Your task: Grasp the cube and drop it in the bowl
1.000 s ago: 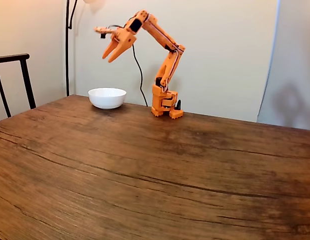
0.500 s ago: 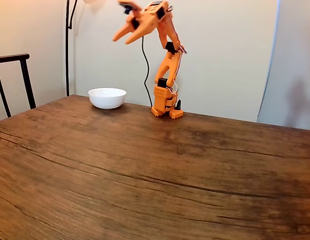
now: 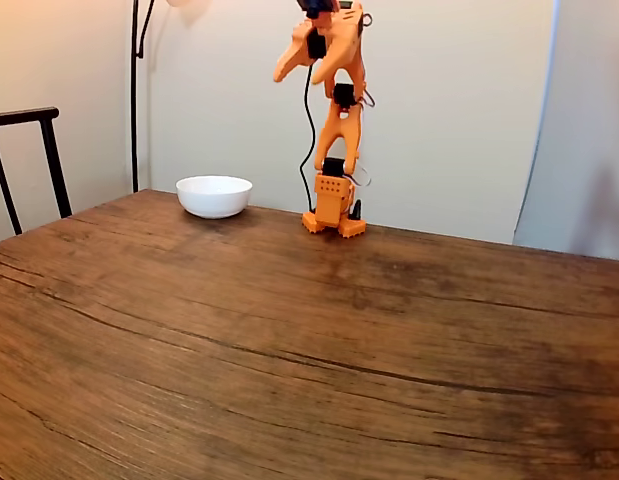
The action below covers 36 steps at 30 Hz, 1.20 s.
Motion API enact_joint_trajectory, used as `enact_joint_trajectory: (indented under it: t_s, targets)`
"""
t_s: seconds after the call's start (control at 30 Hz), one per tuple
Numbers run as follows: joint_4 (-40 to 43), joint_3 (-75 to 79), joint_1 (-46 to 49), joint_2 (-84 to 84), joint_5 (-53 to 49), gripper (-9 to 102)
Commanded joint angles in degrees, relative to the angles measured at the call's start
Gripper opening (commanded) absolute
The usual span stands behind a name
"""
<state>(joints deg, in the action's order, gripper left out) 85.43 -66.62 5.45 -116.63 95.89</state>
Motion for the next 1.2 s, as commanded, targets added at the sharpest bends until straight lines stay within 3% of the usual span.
enact_joint_trajectory:
  t_s: [0.0,0.33,0.77,1.0,1.17]
  targets:
    - [-2.9,-0.9,-1.3,-0.8,2.6,25]
    - [3.3,-1.3,2.4,-3.6,5.9,0]
    - [13.9,-1.4,4.8,-11.1,8.5,0]
    - [11.8,-17.3,8.5,-21.7,9.9,0]
    - [0.4,-35.6,8.0,-34.2,9.8,0]
